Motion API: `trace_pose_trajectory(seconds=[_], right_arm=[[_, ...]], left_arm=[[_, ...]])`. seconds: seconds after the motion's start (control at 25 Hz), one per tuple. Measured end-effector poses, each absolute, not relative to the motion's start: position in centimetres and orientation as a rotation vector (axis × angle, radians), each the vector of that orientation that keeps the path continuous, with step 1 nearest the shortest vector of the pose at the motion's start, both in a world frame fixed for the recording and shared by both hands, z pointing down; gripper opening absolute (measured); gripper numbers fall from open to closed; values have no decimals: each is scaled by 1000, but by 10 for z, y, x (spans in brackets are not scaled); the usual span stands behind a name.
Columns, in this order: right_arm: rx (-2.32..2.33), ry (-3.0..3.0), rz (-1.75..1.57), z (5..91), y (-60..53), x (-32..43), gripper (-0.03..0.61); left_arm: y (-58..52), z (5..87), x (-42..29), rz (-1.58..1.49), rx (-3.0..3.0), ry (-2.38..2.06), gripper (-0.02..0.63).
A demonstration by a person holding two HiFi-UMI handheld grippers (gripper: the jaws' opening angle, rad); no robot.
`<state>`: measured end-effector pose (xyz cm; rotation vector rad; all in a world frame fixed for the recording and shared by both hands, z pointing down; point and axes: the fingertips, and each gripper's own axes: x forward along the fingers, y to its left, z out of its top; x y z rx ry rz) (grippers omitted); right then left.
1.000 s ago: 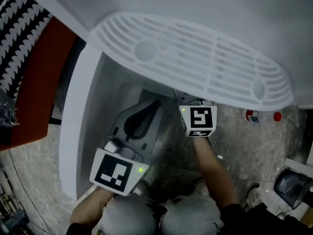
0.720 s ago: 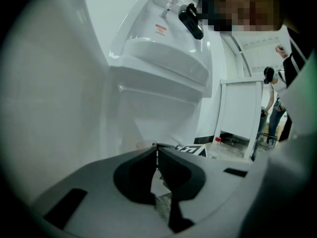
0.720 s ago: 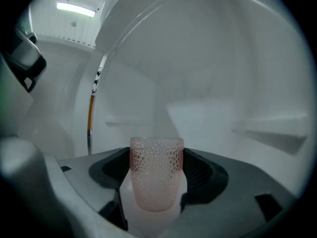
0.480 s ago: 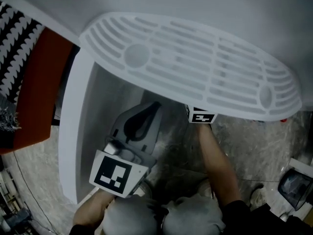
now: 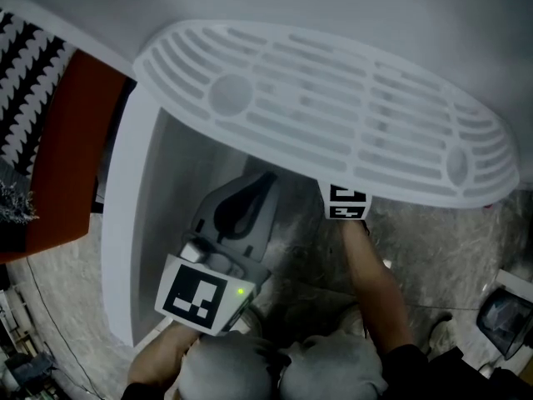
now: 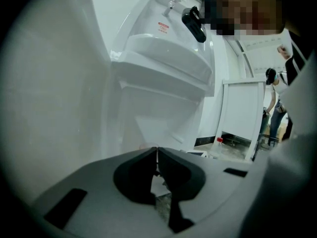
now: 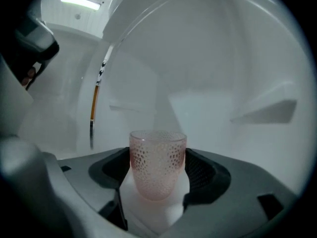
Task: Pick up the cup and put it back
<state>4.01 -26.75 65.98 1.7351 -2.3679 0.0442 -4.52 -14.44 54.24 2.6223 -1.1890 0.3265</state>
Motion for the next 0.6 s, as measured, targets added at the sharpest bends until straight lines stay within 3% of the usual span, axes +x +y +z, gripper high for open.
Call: trace_pose_trajectory(seconds=[0.2, 0.6], right_arm=[[1708, -2363, 49, 666, -264, 38, 368], [1646, -2451, 58, 655, -218, 41, 371]], left_arm=[[-143, 544, -50, 336, 2592, -1186, 18], [-136, 537, -43, 336, 2590, -1197, 18]])
